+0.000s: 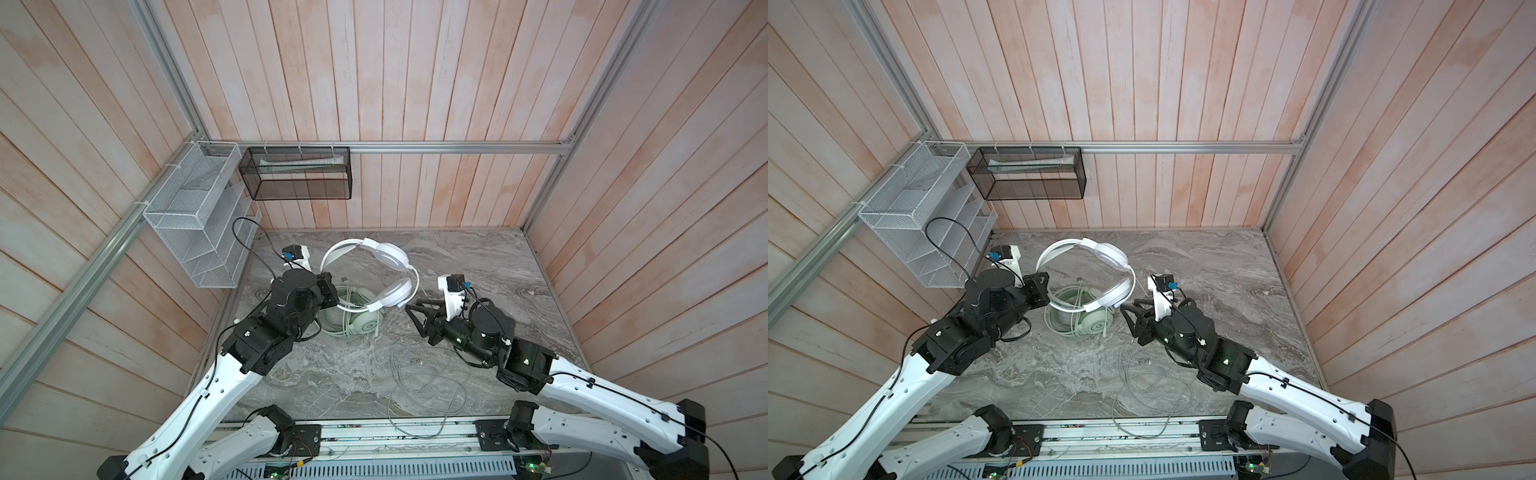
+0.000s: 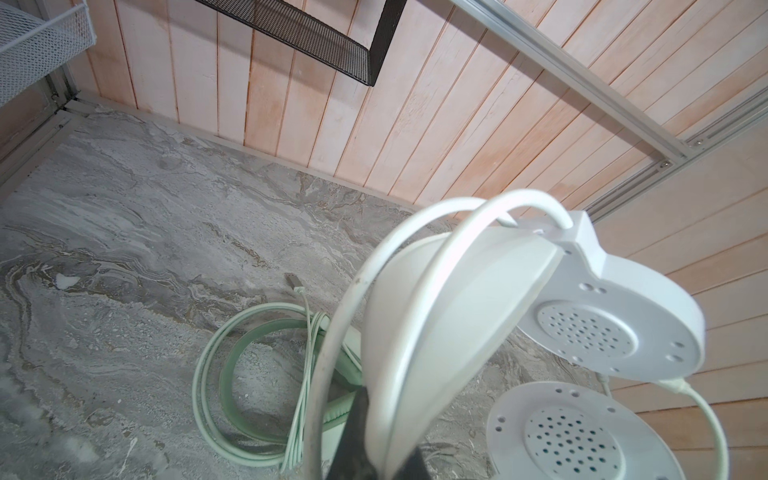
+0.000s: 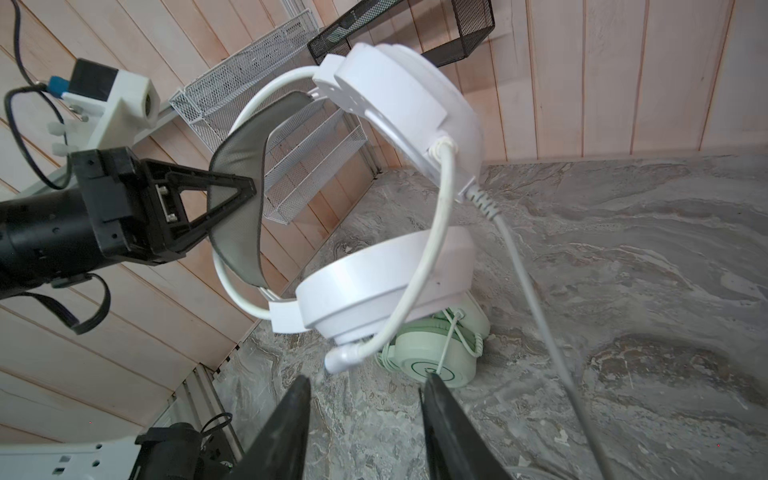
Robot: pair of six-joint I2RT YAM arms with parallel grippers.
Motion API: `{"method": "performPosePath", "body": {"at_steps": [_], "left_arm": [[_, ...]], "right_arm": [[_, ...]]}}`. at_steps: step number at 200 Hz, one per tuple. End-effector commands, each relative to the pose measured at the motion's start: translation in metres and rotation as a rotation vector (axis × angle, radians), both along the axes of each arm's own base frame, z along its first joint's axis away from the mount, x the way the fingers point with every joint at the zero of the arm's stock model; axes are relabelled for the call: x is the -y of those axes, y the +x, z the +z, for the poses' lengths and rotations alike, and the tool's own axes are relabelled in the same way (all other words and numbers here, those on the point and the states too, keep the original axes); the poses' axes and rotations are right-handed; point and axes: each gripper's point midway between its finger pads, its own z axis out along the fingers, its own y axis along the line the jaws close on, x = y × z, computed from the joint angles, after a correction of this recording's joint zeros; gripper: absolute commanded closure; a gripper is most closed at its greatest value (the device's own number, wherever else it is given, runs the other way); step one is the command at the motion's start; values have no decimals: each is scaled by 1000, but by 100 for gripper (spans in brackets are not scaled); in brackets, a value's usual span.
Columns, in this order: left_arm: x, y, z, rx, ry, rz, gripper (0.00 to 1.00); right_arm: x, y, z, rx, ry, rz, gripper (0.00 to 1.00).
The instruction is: Wrap the headphones
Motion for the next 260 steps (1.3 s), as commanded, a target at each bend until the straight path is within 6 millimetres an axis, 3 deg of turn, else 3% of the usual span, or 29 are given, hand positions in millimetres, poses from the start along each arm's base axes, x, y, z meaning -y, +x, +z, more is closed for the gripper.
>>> {"method": "performPosePath", "body": {"at_steps": [1, 48, 77, 144, 210, 260], "left_arm": [[2, -1, 25, 79, -94, 0, 100], [0, -2, 25, 84, -93, 0, 100], [1, -3, 25, 83, -95, -6, 100], [1, -5, 24, 82, -99, -11, 100], [1, -5, 16, 79, -62, -24, 100], [1, -3, 7, 65, -3, -34, 100]], "right_arm": [[-2, 6, 18, 23, 81, -34, 55], [6, 19, 0, -1, 26, -124, 72], [10, 22, 5, 21, 8, -144, 80], [5, 25, 11, 55, -32, -129, 91], [34, 30, 18, 92, -115, -238, 99], [50, 31, 20, 114, -275, -261, 99]]}}
